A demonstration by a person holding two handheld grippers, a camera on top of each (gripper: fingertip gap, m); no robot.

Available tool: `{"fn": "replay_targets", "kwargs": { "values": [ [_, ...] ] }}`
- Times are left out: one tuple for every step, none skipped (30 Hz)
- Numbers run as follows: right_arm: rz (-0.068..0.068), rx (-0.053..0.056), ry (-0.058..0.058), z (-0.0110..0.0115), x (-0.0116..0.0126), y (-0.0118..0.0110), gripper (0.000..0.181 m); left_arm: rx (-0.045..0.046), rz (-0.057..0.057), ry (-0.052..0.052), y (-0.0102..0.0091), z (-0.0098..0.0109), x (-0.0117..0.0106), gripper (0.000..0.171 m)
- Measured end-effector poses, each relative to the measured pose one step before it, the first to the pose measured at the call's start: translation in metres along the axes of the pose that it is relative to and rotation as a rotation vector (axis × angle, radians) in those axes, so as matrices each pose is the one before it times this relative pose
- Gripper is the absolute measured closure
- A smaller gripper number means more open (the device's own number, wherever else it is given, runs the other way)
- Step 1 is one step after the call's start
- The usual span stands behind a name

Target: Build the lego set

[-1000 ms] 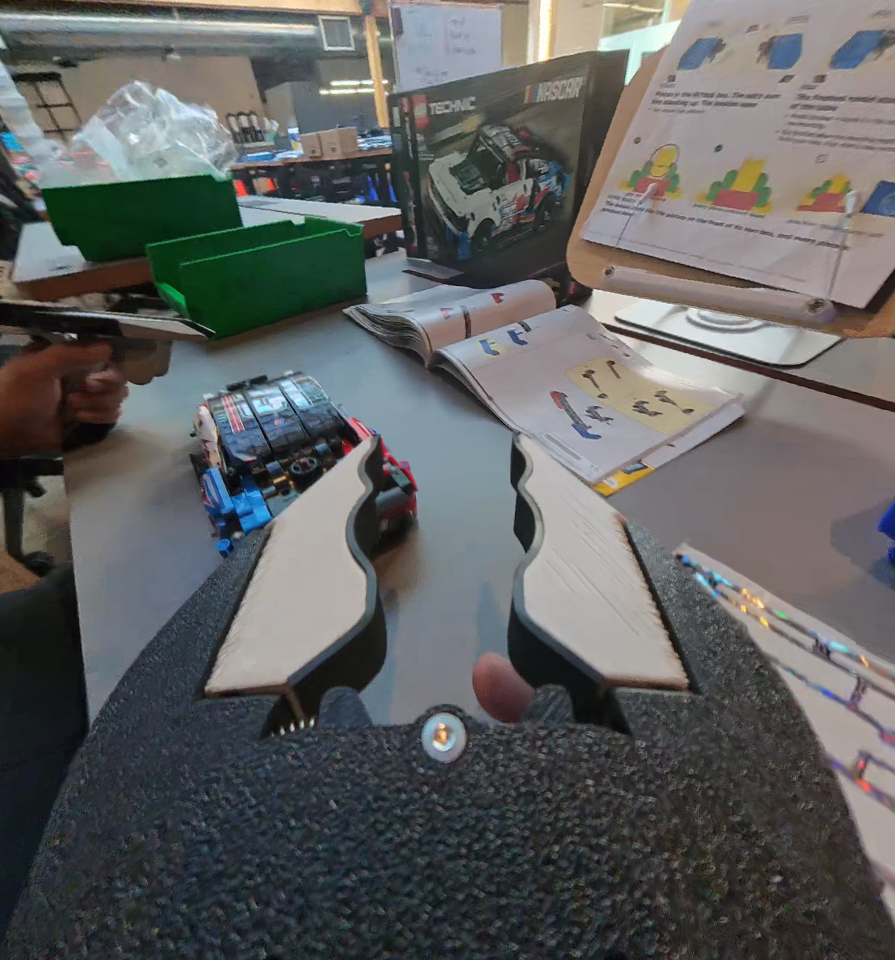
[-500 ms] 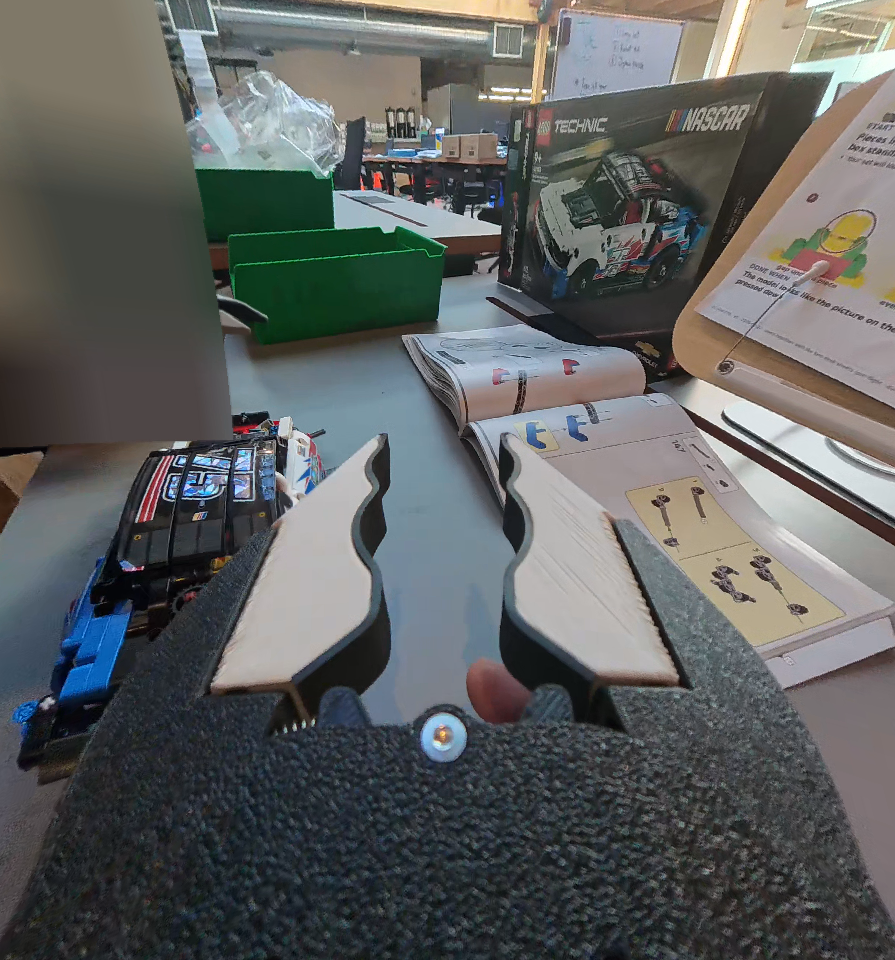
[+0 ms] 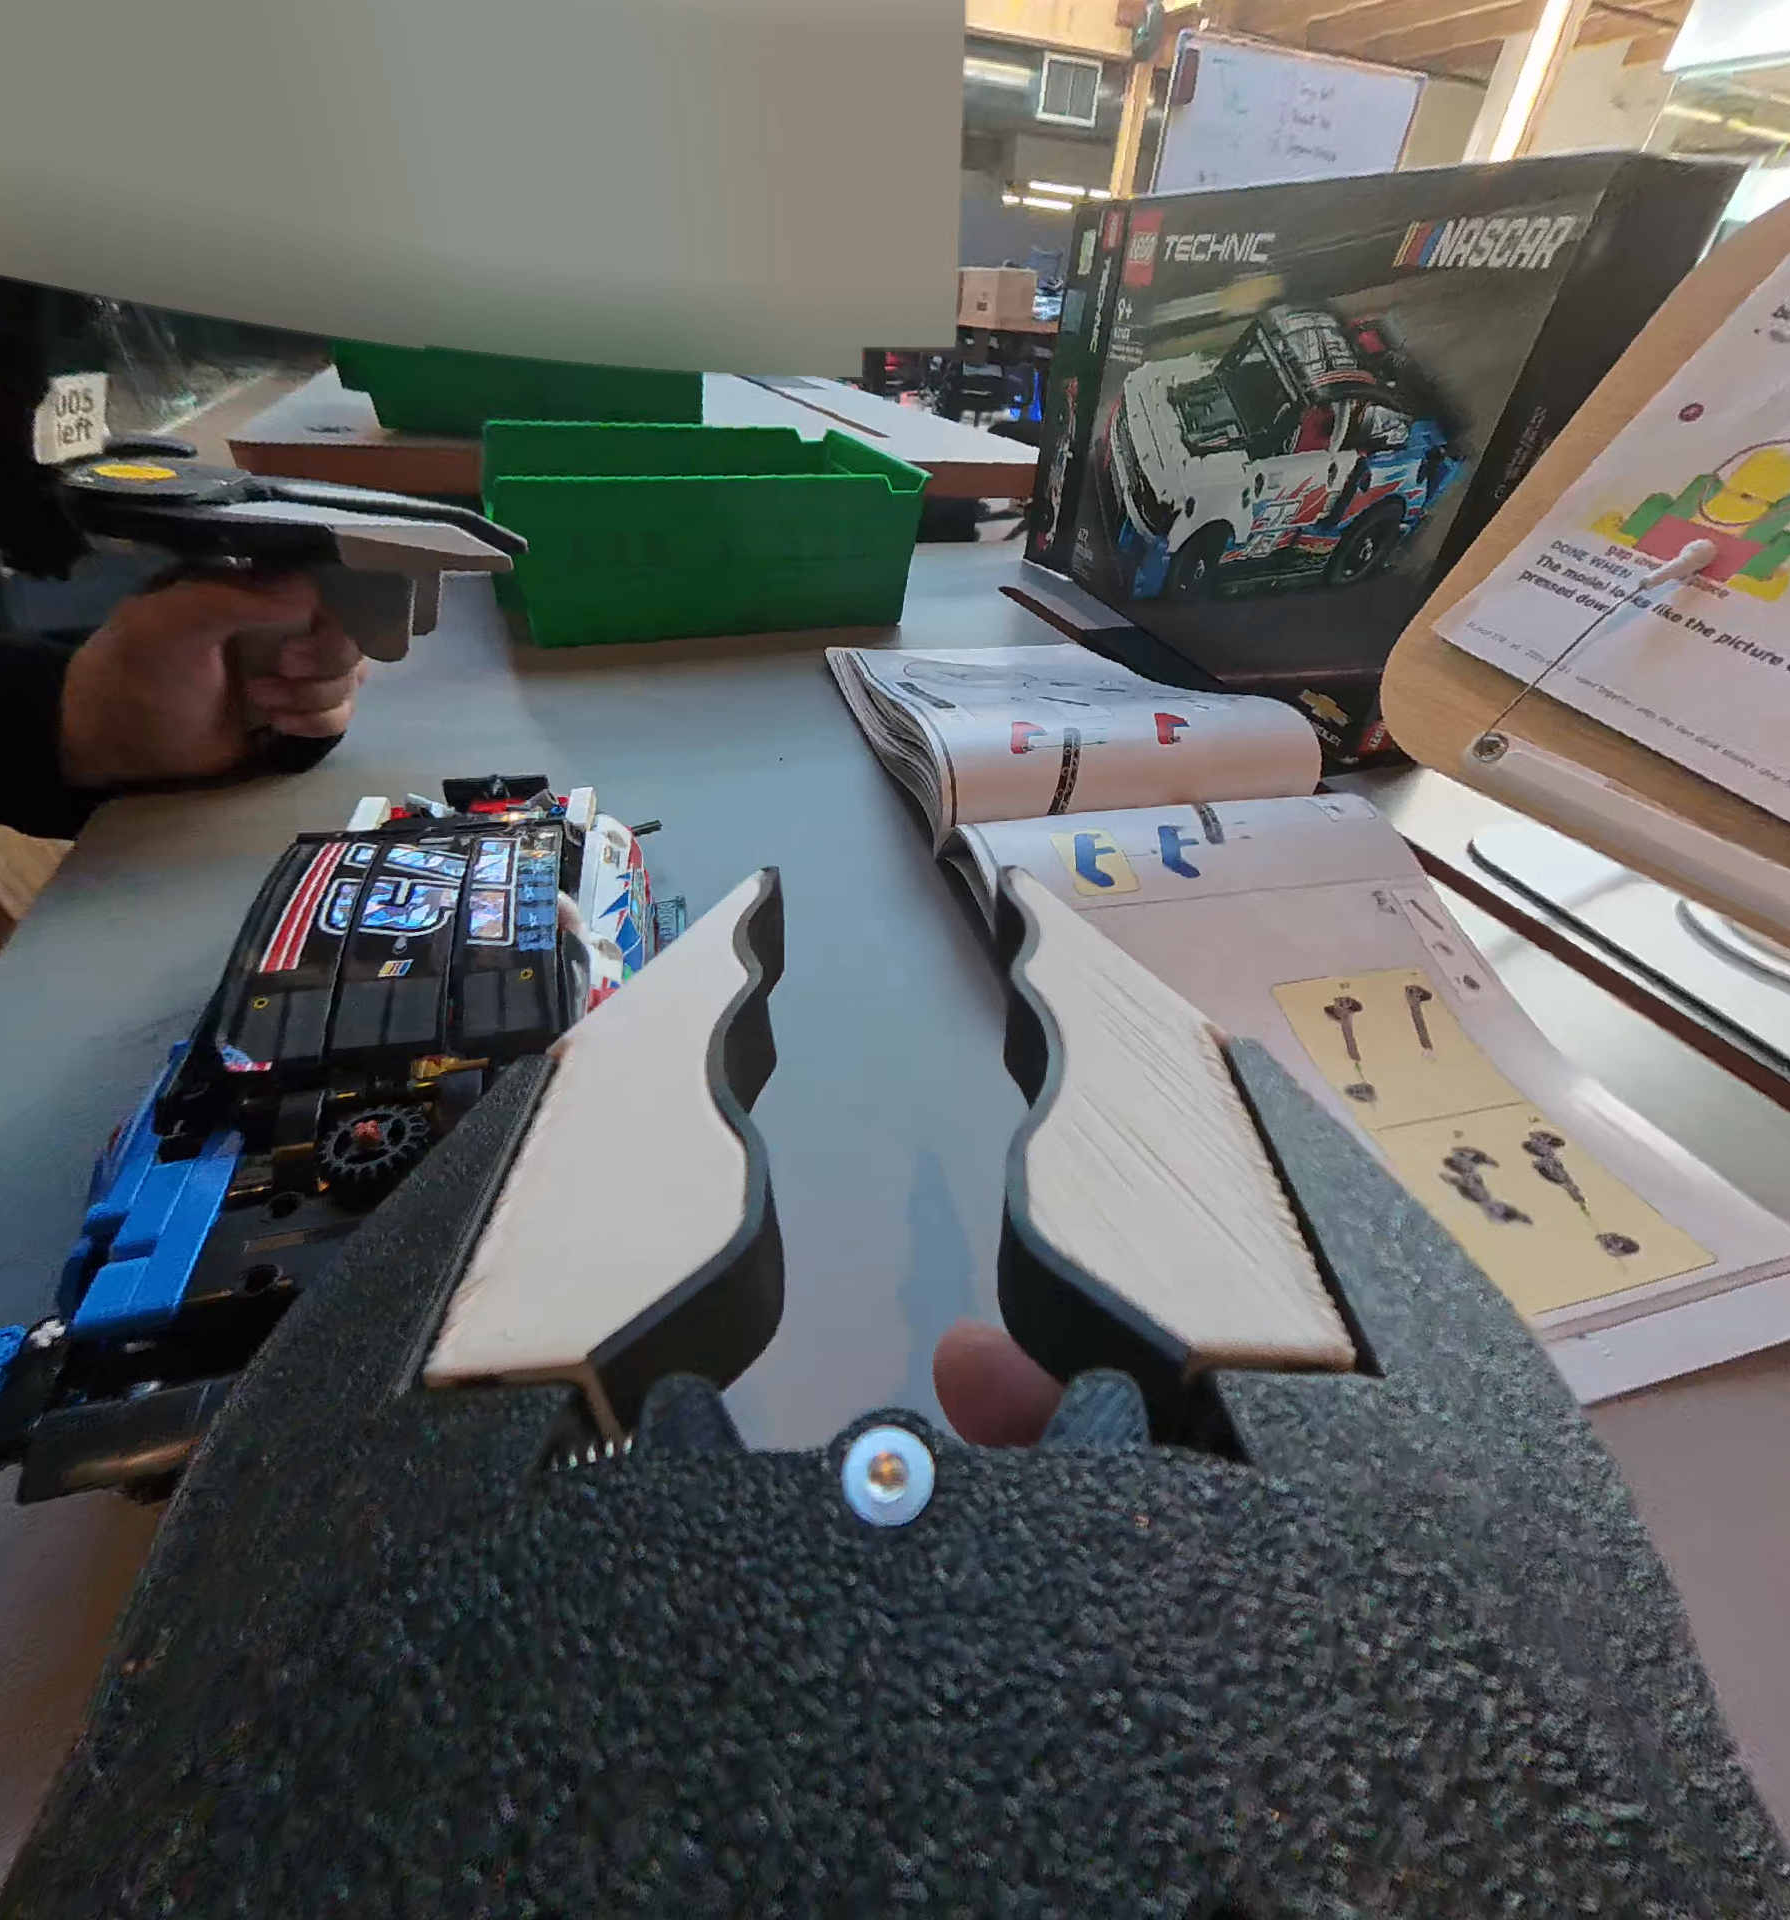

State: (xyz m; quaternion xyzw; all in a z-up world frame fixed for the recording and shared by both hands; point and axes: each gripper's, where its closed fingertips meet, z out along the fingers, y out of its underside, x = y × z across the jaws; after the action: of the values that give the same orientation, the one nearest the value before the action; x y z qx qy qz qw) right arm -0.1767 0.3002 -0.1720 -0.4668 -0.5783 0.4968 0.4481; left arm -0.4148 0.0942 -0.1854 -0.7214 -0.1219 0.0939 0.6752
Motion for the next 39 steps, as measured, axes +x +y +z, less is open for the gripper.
{"fn": "replay_targets", "kwargs": {
  "values": [
    [0.0144, -0.0041, -0.0153, -0.00192, -0.00326, 0.00273, 0.141, -0.00384, 0.0054, 0.0007, 0.00042, 0.00034, 0.00076, 0.149],
    [0.0047, -0.0033, -0.0226, -0.0016, -0.00511, 0.00154, 0.141, -0.00004, -0.0016, 0.0048, 0.0, -0.00008, 0.00034, 0.148],
    [-0.0091, -0.0087, -0.0081, -0.00092, -0.0036, 0.00115, 0.142, 0.00746, -0.0066, 0.0048, -0.00088, -0.00079, -0.00001, 0.148],
    [-0.0217, -0.0025, 0.0143, -0.0005, -0.00078, -0.00043, 0.142, 0.00931, -0.0073, 0.004, -0.00125, -0.00084, -0.00022, 0.148],
    [-0.0286, 0.0068, 0.022, 0.00003, 0.00013, -0.00139, 0.144, 0.00217, -0.0058, 0.0008, -0.00022, -0.00035, -0.00057, 0.149],
    [-0.0293, -0.0013, 0.0198, 0.00087, 0.0003, 0.00097, 0.148, -0.00423, -0.003, 0.0009, 0.00054, 0.00032, 0.00001, 0.148],
    [-0.0201, -0.014, 0.0171, 0.00159, 0.00051, 0.00342, 0.15, -0.00705, 0.0023, 0.0082, 0.00085, 0.00058, 0.00152, 0.148],
    [-0.009, -0.0145, 0.0096, 0.00178, -0.00024, 0.00345, 0.15, -0.01006, 0.0062, 0.0114, 0.00134, 0.00096, 0.00217, 0.148],
    [-0.0058, -0.0129, 0.0004, 0.00151, -0.00172, 0.00254, 0.15, -0.00917, 0.0052, 0.0151, 0.00119, 0.00099, 0.00251, 0.148],
    [-0.0092, -0.0127, -0.0031, 0.00115, -0.00226, 0.00155, 0.149, -0.00599, 0.0008, 0.0179, 0.00075, 0.00057, 0.0025, 0.148],
    [-0.0191, -0.011, -0.0002, 0.00067, -0.00193, 0.00121, 0.147, -0.00125, -0.0038, 0.0093, 0.00012, 0.00019, 0.00081, 0.148],
    [-0.0246, -0.0111, 0.0126, 0.00073, 0.00049, 0.00198, 0.147, 0.00393, -0.0069, -0.0005, -0.00044, -0.00046, -0.00079, 0.148],
    [-0.0195, -0.0098, 0.0239, 0.00074, 0.00327, 0.00238, 0.148, 0.00541, -0.0072, -0.001, -0.00074, -0.00056, -0.00089, 0.148],
    [-0.005, -0.0074, 0.0256, 0.00102, 0.00522, 0.00166, 0.148, 0.00487, -0.004, 0.0024, -0.00055, -0.00051, -0.00011, 0.148],
    [0.0131, -0.0124, 0.0154, 0.00161, 0.00537, 0.00138, 0.148, 0.00335, -0.002, 0.0025, -0.00045, -0.00038, 0.00004, 0.148],
    [0.0296, -0.0218, 0.0033, 0.00162, 0.00415, 0.0016, 0.148, -0.00039, -0.0023, 0.0017, 0.00005, -0.0001, 0.00028, 0.149],
    [0.039, -0.02, -0.006, 0.00139, 0.00225, 0.00054, 0.146, -0.00541, -0.0011, 0.0087, 0.00072, 0.00012, 0.00131, 0.149],
    [0.0376, -0.0135, -0.0087, 0.0009, 0.00072, -0.00034, 0.145, -0.00876, -0.0003, 0.0163, 0.00126, 0.00034, 0.00251, 0.149],
    [0.0312, -0.0039, 0.0056, 0.00046, 0.00168, -0.00111, 0.145, -0.00872, -0.0019, 0.0172, 0.00113, 0.0002, 0.00241, 0.149],
    [0.022, 0.0036, 0.0147, 0.0003, 0.0022, -0.00116, 0.146, -0.00358, -0.0021, 0.0158, 0.00059, -0.00042, 0.00211, 0.149],
    [0.0132, 0.0031, 0.0116, 0.00057, 0.00137, -0.00015, 0.146, 0.00337, -0.0019, 0.0153, -0.00031, -0.0008, 0.00179, 0.149],
    [0.0052, -0.0033, 0.0108, 0.00129, 0.00138, 0.00124, 0.146, 0.00357, -0.0037, 0.0139, -0.00048, -0.00066, 0.00145, 0.148],
    [-0.0003, -0.0097, 0.0117, 0.00201, 0.00182, 0.00264, 0.146, -0.00049, -0.0048, 0.0128, 0.00009, -0.0002, 0.00109, 0.147],
    [-0.0022, -0.0122, 0.0068, 0.00295, 0.00157, 0.00322, 0.146, -0.00443, -0.0055, 0.0136, 0.00055, 0.00032, 0.00116, 0.146],
    [0.0001, -0.0131, 0.0016, 0.00338, 0.00117, 0.00311, 0.146, -0.00728, -0.0067, 0.0138, 0.00097, 0.00064, 0.00101, 0.145],
    [0.0033, -0.0102, -0.0003, 0.00363, 0.00139, 0.00228, 0.145, -0.00802, -0.0059, 0.0139, 0.00097, 0.00064, 0.00117, 0.144],
    [0.0043, -0.0076, -0.0054, 0.00364, 0.00084, 0.00163, 0.144, -0.00516, -0.0059, 0.0083, 0.00073, 0.00014, 0.00041, 0.145],
    [0.0034, -0.0077, -0.01, 0.00351, 0.00051, 0.00124, 0.144, -0.00032, -0.0068, 0.0064, 0.00007, -0.00054, 0.00033, 0.144],
    [0.0012, -0.0072, -0.0092, 0.0034, 0.00085, 0.00075, 0.143, 0.00258, -0.0083, 0.0093, -0.00019, -0.00113, 0.00067, 0.144],
    [0.0008, -0.0062, -0.009, 0.00304, 0.00096, 0.00061, 0.143, 0.00507, -0.0075, 0.0114, -0.00044, -0.00159, 0.00127, 0.144],
    [0.002, -0.007, -0.0108, 0.0028, 0.00074, 0.00086, 0.143, 0.00436, -0.0066, 0.0108, -0.00031, -0.00175, 0.00133, 0.145],
    [0.0013, -0.0083, -0.0073, 0.00256, 0.00109, 0.00126, 0.142, 0.00222, -0.0045, 0.0065, 0.00005, -0.00153, 0.00131, 0.145],
    [-0.0004, -0.0058, -0.0001, 0.00217, 0.00182, 0.00106, 0.142, 0.00594, 0.0061, 0.0022, -0.00053, -0.00143, 0.00141, 0.145],
    [-0.0023, -0.0011, 0.0004, 0.00175, 0.00103, 0.00029, 0.142, 0.00736, 0.0172, 0.0012, -0.00079, -0.00058, 0.00205, 0.145],
    [-0.0024, 0.0004, -0.0033, 0.00129, 0.00002, -0.00007, 0.142, -0.00507, 0.0171, 0.0014, 0.00074, 0.00045, 0.00193, 0.146],
    [-0.0005, -0.0003, -0.0033, 0.00079, -0.00029, -0.00035, 0.142, -0.01295, 0.0129, 0.0018, 0.0017, 0.00131, 0.00161, 0.146],
    [-0.0011, -0.0002, -0.0027, 0.00041, -0.00036, -0.00056, 0.141, -0.00912, 0.0068, 0.0027, 0.00115, 0.00092, 0.00105, 0.145],
    [-0.0035, 0.0031, -0.002, -0.00034, -0.0002, -0.00109, 0.141, -0.00311, -0.0015, -0.0017, 0.00044, 0.00049, -0.00043, 0.145],
    [-0.0044, 0.0067, 0.001, -0.00069, 0.00057, -0.00148, 0.141, -0.0028, -0.0106, -0.0012, 0.00026, 0.00034, -0.0012, 0.145]
  ]
}}
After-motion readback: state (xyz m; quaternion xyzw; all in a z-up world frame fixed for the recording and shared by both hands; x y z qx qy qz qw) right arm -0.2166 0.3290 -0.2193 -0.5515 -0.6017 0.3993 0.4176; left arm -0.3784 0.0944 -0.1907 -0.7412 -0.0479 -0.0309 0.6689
